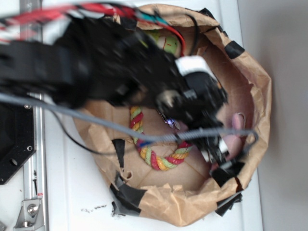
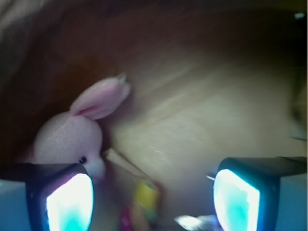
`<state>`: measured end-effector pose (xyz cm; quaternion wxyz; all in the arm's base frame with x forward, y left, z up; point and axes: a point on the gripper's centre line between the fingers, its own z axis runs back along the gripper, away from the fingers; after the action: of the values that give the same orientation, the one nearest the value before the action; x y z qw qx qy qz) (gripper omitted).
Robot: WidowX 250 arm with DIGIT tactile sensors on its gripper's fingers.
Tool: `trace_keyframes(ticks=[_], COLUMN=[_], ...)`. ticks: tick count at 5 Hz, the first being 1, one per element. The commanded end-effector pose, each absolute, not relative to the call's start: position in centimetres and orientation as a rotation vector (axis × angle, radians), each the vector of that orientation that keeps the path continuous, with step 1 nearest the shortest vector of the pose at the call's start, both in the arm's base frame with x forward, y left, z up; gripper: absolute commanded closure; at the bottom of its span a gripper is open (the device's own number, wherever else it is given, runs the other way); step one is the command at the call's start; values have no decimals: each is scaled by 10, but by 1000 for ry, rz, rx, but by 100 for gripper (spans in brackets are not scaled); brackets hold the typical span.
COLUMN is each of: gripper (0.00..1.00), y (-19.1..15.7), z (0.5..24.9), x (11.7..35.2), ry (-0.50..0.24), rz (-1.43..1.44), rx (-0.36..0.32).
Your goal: Grab the pink bunny.
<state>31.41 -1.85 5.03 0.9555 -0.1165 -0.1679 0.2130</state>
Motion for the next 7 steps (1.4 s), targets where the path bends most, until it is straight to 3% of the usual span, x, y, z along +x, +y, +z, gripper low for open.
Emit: trace_keyframes(ticks=[1,3,4,5,7], gripper=[0,0,81,100,100], y=[-61,-62,-68,-67,-39], z=[67,73,65,53,50], x=[338,345,347,343,322], ry=[-406,-401,-375,-351,-344], rz=[279,167,147,147,163], rx=[-402,-494,-442,-395,-291])
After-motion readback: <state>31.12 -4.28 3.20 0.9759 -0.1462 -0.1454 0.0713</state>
